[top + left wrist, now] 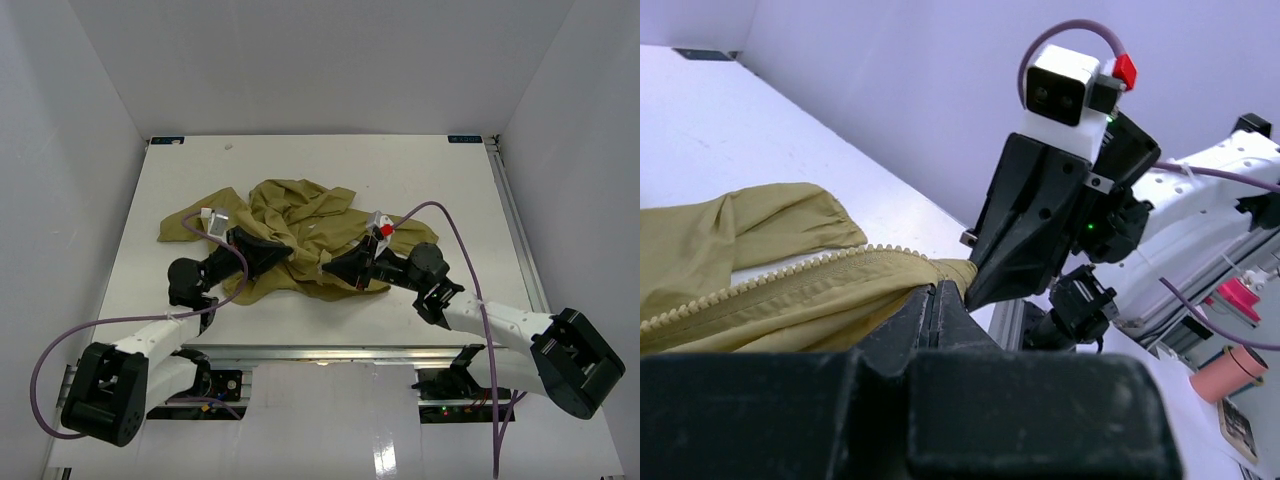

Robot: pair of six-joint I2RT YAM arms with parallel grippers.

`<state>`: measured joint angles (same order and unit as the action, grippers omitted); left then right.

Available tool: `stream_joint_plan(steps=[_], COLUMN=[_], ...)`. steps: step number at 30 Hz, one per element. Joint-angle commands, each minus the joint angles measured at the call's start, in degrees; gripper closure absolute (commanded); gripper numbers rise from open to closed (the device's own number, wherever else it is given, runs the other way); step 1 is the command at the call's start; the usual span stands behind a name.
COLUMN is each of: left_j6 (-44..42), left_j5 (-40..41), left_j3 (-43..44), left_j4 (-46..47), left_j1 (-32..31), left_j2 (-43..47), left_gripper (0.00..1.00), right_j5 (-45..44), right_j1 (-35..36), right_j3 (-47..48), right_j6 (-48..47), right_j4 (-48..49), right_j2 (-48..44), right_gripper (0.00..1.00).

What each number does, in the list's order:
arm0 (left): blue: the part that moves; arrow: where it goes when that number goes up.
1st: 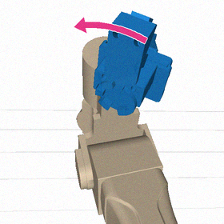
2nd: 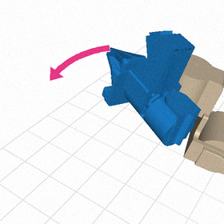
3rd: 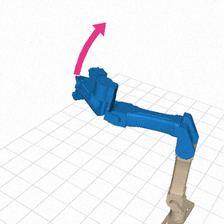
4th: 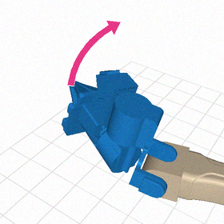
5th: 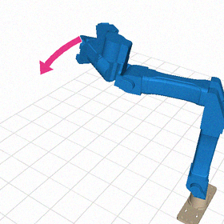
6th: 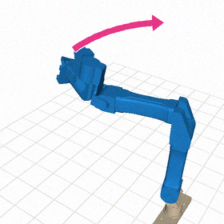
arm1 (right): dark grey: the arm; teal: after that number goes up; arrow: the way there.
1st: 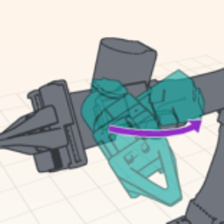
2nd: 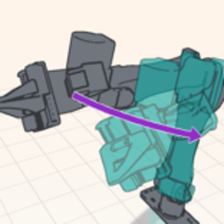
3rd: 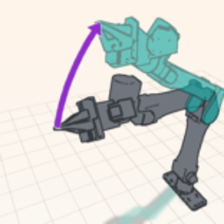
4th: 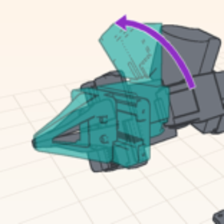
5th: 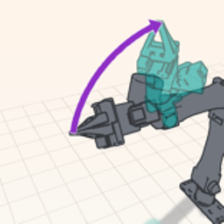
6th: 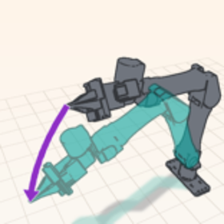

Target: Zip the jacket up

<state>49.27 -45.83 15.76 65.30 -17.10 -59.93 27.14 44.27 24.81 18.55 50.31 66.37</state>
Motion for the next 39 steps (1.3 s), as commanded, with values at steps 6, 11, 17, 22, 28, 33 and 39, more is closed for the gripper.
stream_joint_plan(steps=[6,11,17,22,28,33,39], left_j6=[9.04,14.93,15.68,15.42,15.05,11.91,8.39], left_j5=[-4.07,-5.57,-5.28,-4.15,-2.38,-1.45,0.04], left_j3=[-1.88,-0.76,0.03,-0.19,0.3,0.41,-0.64], left_j4=[27.68,36.81,38.29,38.35,38.97,39.03,38.94], left_j1=[-0.21,-0.22,-0.21,-0.23,-0.72,-2.16,-2.85], left_j2=[-4.69,-10.68,-11.37,-8.5,-7.36,-5.55,-2.39], left_gripper=[1.0,1.0,1.0,1.0,1.0,1.0,1.0], right_j5=[5.4,6.05,6.14,6.79,6.88,7.36,8.19], right_j1=[-0.15,-0.15,0.45,0.94,1.49,1.7,2.05], right_j3=[4.89,6.27,6.78,7.82,8.54,8.68,9.03], right_j6=[0.96,0.96,1.57,2.25,2.72,3.29,4.57], right_j4=[7.3,6.23,7.64,8.98,9.9,10.95,12.19], right_j2=[0.08,0.41,2.03,3.82,4.36,5.37,6.58], right_gripper=[0.92,0.92,0.92,0.92,0.92,0.92,0.92])
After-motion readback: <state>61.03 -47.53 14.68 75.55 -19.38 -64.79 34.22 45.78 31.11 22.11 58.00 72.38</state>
